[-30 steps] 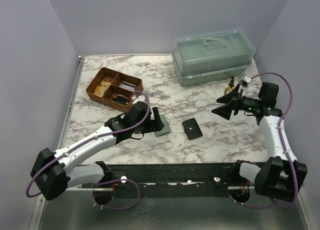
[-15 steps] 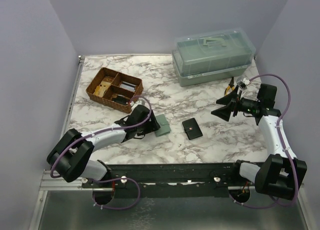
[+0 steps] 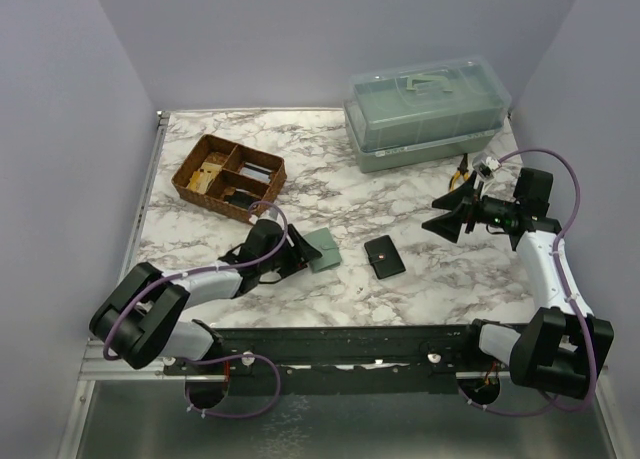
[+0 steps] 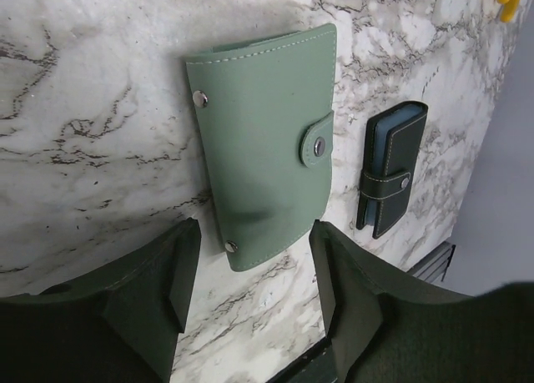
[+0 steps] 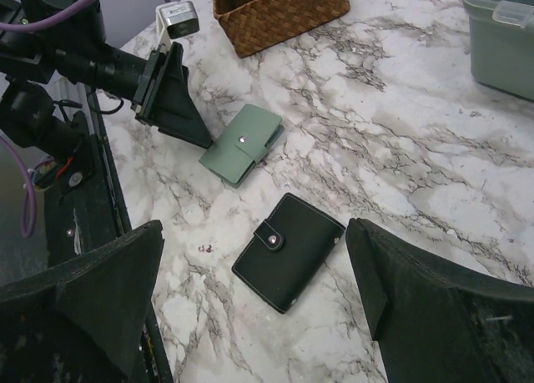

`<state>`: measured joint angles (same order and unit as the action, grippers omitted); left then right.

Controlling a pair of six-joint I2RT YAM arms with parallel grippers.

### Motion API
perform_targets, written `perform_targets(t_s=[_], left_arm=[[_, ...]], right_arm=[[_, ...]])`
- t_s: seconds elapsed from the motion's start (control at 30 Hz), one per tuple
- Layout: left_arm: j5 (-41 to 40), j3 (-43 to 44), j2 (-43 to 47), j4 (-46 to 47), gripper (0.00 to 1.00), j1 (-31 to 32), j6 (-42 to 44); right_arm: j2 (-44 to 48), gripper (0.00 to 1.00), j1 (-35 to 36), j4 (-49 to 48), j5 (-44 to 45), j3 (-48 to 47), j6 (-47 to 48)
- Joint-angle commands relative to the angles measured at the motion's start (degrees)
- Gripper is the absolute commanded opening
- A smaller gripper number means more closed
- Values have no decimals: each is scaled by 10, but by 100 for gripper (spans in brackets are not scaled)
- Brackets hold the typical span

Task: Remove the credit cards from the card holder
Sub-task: Pick up the object from the center of the board.

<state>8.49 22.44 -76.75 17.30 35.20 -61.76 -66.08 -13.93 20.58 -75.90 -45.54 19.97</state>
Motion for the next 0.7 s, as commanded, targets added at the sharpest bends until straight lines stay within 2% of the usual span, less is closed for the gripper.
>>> perform_targets(t_s=[0.0, 0.07, 0.3, 0.43, 0.5, 0.57, 0.67], left_arm=[[-17, 31, -27, -67, 61, -4, -34], [-27, 53, -45, -116, 62, -3, -29], [-28, 67, -72, -119, 62, -2, -16], [-56, 97, -110, -161, 55, 10, -7], [-68, 113, -133, -188, 46, 13, -5], [-72, 119, -151, -192, 45, 16, -1], [-80, 121, -161, -193, 35, 23, 3]], right_arm=[[5, 100, 0, -14, 0, 9, -2], [4, 100, 0, -15, -2, 8, -4], [-1, 100, 0, -15, -6, 7, -6], [-6, 100, 0, -13, -10, 7, -8], [-7, 100, 0, -13, -11, 6, -7], [-9, 100, 0, -14, -12, 8, -8], [-14, 100, 1, -14, -13, 7, -10]])
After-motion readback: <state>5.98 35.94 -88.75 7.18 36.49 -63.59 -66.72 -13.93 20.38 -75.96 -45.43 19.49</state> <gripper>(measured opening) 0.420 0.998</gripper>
